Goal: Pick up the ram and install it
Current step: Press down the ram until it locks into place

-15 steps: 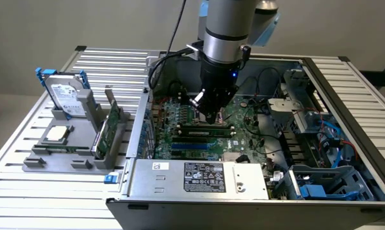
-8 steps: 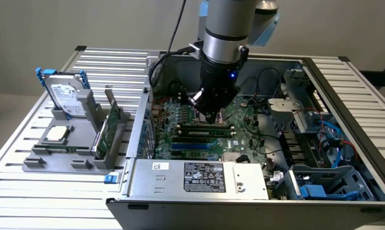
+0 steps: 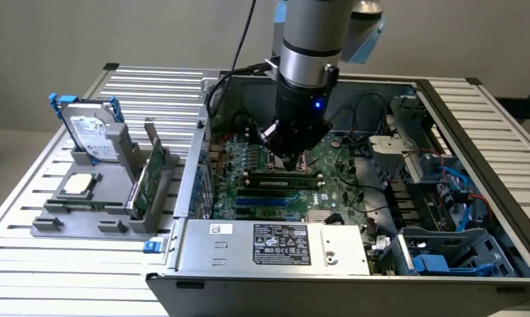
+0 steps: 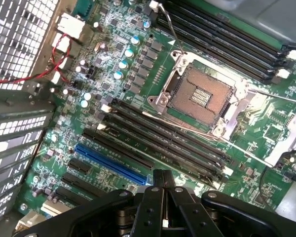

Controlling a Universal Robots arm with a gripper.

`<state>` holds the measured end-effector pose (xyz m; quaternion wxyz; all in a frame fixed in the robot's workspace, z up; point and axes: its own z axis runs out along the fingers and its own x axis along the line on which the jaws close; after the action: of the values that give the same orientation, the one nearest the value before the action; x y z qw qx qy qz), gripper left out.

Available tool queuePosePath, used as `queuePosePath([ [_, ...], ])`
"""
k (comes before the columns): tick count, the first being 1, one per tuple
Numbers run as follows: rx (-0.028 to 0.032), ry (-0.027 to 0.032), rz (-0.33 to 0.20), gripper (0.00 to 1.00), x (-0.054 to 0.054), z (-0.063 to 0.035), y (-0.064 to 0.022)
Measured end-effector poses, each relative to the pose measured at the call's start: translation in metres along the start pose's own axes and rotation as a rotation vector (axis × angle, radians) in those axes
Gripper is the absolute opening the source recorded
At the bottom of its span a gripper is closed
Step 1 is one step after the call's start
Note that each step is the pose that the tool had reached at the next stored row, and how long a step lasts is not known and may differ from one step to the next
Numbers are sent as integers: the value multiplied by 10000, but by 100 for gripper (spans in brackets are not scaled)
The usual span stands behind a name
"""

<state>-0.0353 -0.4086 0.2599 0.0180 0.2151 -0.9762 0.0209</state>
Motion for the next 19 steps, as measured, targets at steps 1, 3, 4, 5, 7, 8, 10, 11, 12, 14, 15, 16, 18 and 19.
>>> queuePosePath([
  [1, -3, -2, 137, 11, 0, 1, 0],
  [3, -9, -5, 410, 11, 0, 2, 0],
  [4, -12, -7, 546, 11, 0, 2, 0],
  [5, -15, -9, 683, 11, 0, 3, 0],
  [7, -21, -13, 960, 11, 0, 4, 0],
  [8, -24, -15, 1098, 11, 0, 5, 0],
  [10, -30, -20, 1379, 11, 0, 6, 0],
  [11, -33, -22, 1519, 11, 0, 6, 0],
  [12, -36, -24, 1652, 11, 0, 7, 0],
  [14, -42, -29, 1929, 11, 0, 8, 0],
  [15, -45, -31, 2073, 11, -1, 9, 0],
  [16, -48, -34, 2210, 11, -1, 10, 0],
  [18, -54, -38, 2483, 11, 0, 11, 0],
  [19, -57, -40, 2620, 11, -1, 11, 0],
])
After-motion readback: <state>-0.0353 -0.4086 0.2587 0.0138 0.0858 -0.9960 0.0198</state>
